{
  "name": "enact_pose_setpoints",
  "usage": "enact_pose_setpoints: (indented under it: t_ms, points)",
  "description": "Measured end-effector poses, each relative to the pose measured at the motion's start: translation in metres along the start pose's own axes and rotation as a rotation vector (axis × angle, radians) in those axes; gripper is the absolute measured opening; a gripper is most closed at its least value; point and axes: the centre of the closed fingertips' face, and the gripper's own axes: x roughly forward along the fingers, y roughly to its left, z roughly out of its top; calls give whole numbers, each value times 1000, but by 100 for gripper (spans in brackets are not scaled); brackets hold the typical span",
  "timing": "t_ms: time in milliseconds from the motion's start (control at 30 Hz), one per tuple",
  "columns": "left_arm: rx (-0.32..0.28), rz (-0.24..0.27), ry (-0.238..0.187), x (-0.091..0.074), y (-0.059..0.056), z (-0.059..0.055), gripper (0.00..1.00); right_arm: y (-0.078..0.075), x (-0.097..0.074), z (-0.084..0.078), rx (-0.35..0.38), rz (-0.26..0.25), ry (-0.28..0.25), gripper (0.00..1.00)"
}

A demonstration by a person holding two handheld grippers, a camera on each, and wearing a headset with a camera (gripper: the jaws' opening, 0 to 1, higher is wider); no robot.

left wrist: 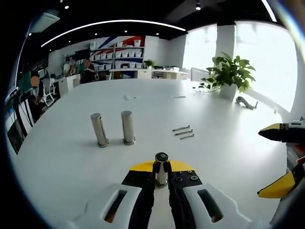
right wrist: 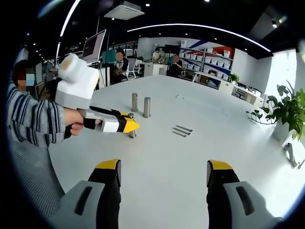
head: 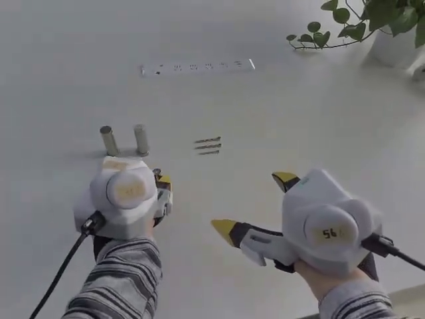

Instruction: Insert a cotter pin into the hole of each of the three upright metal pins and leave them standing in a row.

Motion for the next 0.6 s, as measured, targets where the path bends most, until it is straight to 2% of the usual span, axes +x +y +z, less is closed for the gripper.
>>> enact_pose_setpoints:
  t_ms: [100, 200, 433, 600]
  points:
    - [-14, 5, -2, 1, 0, 0, 6, 0, -1, -1, 4, -3, -1, 71]
    - [14, 10, -4, 0, -2, -1, 6, 0, -2, -3, 8, -5, 4, 71]
    - [27, 22, 1, -1, -3, 0, 6, 3, -4, -6, 29, -3, 14, 70]
    - [21, 24, 19, 0, -3, -5, 12, 6, -3, -6, 55, 10, 11, 69]
